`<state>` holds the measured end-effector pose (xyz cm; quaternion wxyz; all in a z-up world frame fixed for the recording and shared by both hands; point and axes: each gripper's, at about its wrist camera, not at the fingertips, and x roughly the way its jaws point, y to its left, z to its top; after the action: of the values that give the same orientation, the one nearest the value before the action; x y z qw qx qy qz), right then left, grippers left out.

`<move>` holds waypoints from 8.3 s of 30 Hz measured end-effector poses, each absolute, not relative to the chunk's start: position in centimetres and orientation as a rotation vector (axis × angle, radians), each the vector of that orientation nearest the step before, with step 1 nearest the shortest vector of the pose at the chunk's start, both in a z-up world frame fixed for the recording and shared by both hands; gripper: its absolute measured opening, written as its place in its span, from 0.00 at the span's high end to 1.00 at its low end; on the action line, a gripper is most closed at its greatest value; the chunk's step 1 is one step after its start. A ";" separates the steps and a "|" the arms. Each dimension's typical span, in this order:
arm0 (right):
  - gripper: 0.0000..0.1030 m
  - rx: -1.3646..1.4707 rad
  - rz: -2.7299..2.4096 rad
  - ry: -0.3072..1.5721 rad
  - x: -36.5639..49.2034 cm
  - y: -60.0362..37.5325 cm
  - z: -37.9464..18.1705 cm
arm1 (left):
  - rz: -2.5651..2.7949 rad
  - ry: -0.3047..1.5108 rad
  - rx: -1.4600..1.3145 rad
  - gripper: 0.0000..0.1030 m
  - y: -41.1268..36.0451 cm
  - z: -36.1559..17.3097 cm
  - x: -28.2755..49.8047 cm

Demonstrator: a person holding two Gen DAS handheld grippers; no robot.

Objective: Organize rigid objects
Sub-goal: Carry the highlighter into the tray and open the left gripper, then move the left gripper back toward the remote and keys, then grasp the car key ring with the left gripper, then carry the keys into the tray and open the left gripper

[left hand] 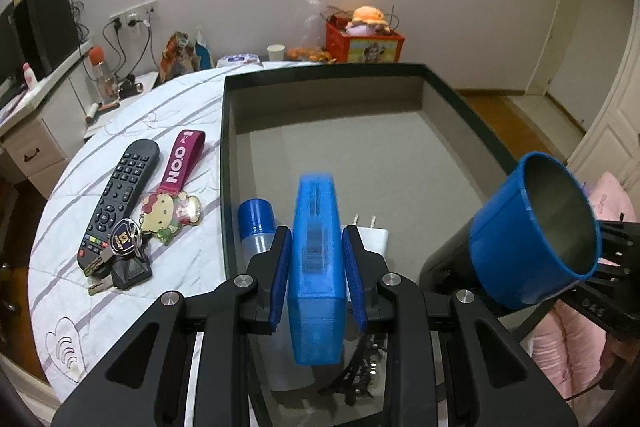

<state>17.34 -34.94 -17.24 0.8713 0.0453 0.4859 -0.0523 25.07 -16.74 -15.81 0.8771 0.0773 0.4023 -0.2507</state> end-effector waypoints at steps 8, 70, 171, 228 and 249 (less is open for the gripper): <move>0.81 0.091 -0.112 1.021 17.3 -34.8 -17.3 | -0.476 0.749 0.120 0.17 -14.6 -13.7 23.3; 0.81 0.102 -0.137 1.030 17.4 -34.8 -17.1 | -0.119 0.706 0.078 0.01 0.8 -14.3 20.9; 0.76 0.084 -0.126 1.039 18.2 -34.7 -17.6 | -0.344 0.720 -0.055 0.76 0.3 -15.4 22.0; 0.75 0.102 -0.130 1.017 18.1 -34.8 -17.6 | -0.571 0.733 0.068 0.75 -20.3 -13.7 27.8; 0.75 0.096 -0.146 1.029 18.3 -34.7 -17.7 | -0.469 0.727 0.032 0.09 -14.7 -13.2 25.7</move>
<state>18.33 -34.72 -17.66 0.8668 0.0458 0.4916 -0.0696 25.73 -14.70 -13.15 0.9078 0.0155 0.3521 -0.2274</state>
